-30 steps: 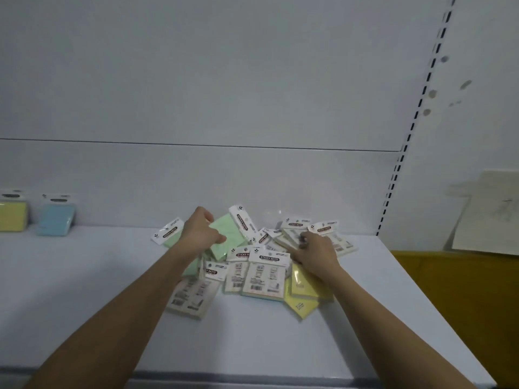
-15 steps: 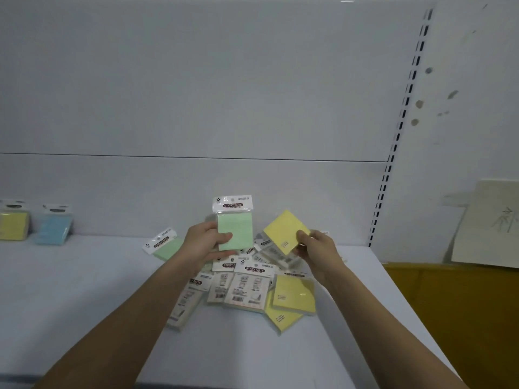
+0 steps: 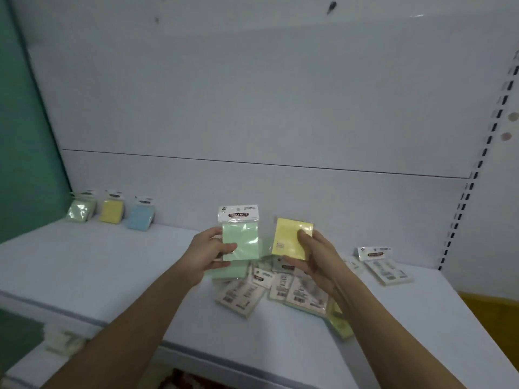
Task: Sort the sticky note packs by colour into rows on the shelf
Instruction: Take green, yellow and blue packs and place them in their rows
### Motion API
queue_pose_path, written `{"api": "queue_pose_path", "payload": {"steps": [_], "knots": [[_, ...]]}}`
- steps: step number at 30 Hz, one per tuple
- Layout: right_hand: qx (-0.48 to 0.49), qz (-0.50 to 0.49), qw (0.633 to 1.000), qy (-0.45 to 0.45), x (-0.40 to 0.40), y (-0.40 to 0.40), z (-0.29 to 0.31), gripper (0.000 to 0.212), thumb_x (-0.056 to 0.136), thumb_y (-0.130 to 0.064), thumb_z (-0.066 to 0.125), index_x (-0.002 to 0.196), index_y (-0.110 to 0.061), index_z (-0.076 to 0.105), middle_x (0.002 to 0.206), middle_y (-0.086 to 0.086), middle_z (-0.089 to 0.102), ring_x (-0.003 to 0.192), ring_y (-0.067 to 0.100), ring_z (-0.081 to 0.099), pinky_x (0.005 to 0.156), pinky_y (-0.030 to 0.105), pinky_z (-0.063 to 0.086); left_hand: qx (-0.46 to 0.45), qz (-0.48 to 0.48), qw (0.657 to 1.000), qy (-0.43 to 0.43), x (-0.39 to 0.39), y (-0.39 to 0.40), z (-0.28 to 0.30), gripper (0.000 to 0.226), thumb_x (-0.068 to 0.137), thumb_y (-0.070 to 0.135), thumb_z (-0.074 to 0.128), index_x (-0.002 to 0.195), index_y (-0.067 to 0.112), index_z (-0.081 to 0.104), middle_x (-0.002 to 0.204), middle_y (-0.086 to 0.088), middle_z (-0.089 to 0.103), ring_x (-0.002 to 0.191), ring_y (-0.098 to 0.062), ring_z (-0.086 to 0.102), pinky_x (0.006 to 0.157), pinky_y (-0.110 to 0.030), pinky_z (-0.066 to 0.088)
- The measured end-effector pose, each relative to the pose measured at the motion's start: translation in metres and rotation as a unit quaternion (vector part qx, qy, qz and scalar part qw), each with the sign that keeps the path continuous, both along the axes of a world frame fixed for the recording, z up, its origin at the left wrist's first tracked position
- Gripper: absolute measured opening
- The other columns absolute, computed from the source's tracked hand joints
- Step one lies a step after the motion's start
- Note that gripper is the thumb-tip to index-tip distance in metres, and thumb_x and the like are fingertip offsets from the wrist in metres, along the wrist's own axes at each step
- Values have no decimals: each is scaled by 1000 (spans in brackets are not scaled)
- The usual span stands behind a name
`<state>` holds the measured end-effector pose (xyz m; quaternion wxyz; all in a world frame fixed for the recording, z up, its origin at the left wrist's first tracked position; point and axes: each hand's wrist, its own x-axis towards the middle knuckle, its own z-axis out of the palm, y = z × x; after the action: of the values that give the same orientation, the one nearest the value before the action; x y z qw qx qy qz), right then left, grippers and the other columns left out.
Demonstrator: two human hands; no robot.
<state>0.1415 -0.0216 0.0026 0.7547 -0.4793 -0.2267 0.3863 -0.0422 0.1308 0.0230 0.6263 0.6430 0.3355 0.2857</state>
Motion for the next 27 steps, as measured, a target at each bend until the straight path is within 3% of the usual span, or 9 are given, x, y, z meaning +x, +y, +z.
{"api": "queue_pose_path", "payload": {"steps": [3, 7, 10, 14, 17, 22, 27], "knots": [[-16, 34, 998, -59, -44, 32, 1, 21, 99, -23, 50, 114, -14, 62, 105, 9, 71, 92, 25, 70, 71, 40, 60, 3, 20, 1000, 8, -49, 21, 1, 30, 81, 1, 69, 106, 17, 65, 97, -7, 70, 85, -22, 62, 74, -34, 58], [-42, 44, 985, -160, -118, 75, 2, 16, 97, -20, 54, 111, -17, 60, 92, 1, 70, 79, 15, 66, 70, 30, 53, 6, 50, 999, 10, -129, 55, -3, 30, 82, -1, 68, 107, 15, 64, 102, -10, 71, 91, -27, 66, 82, -38, 57], [-37, 57, 984, -165, -177, 107, 3, 21, 95, -9, 57, 112, -19, 53, 93, 3, 73, 79, 21, 67, 64, 32, 55, -7, 66, 998, 7, -192, 82, -9, 30, 82, -2, 68, 107, 14, 63, 107, -15, 70, 92, -29, 67, 79, -38, 58], [-45, 82, 982, -163, -252, 150, 4, 21, 96, -6, 52, 114, -18, 51, 104, 11, 71, 89, 27, 68, 82, 49, 56, -20, 103, 994, -4, -268, 112, -10, 34, 83, -6, 66, 112, 11, 59, 105, -17, 68, 88, -29, 68, 66, -32, 59], [-63, 83, 979, -174, -296, 182, 5, 18, 100, -11, 45, 115, -18, 53, 104, 13, 68, 92, 27, 67, 84, 49, 57, -29, 118, 992, -17, -318, 131, -12, 31, 84, -6, 64, 109, 12, 60, 106, -16, 67, 90, -28, 68, 62, -29, 58], [-70, 55, 973, -211, -341, 230, 8, 15, 100, -16, 46, 107, -23, 57, 106, 15, 66, 94, 29, 69, 79, 47, 59, -43, 131, 990, -19, -373, 162, -17, 22, 87, -7, 56, 100, 10, 62, 103, -18, 66, 91, -31, 66, 80, -43, 58], [-71, 26, 971, -225, -352, 270, 6, 19, 94, -11, 57, 97, -27, 66, 97, 14, 68, 84, 26, 67, 79, 51, 57, -42, 164, 985, -29, -391, 206, -17, 22, 88, -7, 59, 96, 13, 62, 95, -13, 68, 83, -24, 67, 59, -29, 58]]}}
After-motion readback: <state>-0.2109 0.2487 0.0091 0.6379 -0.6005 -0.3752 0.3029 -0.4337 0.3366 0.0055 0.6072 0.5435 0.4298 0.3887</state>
